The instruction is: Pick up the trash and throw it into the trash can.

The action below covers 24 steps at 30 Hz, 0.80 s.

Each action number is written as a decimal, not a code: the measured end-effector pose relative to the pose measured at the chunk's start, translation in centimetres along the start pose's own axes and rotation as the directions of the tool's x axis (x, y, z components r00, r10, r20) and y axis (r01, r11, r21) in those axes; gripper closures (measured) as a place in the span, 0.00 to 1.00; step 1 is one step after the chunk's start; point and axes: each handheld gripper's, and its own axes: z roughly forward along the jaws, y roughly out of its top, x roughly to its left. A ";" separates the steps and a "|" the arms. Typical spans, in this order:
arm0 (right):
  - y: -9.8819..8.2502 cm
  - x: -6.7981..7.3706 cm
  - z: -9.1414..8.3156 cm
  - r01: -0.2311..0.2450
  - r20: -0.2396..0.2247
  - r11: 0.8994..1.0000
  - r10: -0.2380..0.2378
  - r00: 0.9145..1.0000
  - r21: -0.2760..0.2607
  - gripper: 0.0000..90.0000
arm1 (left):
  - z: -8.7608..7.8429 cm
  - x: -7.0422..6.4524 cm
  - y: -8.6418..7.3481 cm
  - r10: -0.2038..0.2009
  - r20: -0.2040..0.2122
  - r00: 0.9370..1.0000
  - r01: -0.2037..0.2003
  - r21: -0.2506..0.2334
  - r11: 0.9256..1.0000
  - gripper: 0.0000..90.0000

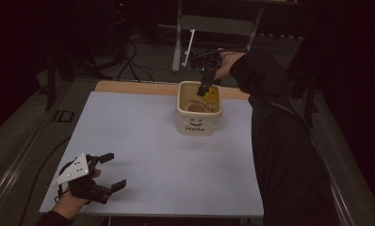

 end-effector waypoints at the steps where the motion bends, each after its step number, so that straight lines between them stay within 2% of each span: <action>1: 0.0 0.0 0.0 0.002 -0.009 1.000 -0.002 1.000 -0.004 0.10 | 0.0 0.0 0.0 -0.002 0.003 1.000 0.002 -0.001 1.000 0.01; 17: -0.7 0.9 1.0 0.007 -0.011 1.000 -0.007 1.000 -0.011 0.10 | 0.4 -0.1 -0.1 0.004 0.013 1.000 -0.005 0.012 1.000 0.01; 24: -2.0 1.6 0.6 -0.035 -0.003 0.998 0.035 0.999 -0.050 0.12 | 0.6 -0.1 0.0 0.007 0.017 1.000 -0.008 0.017 1.000 0.01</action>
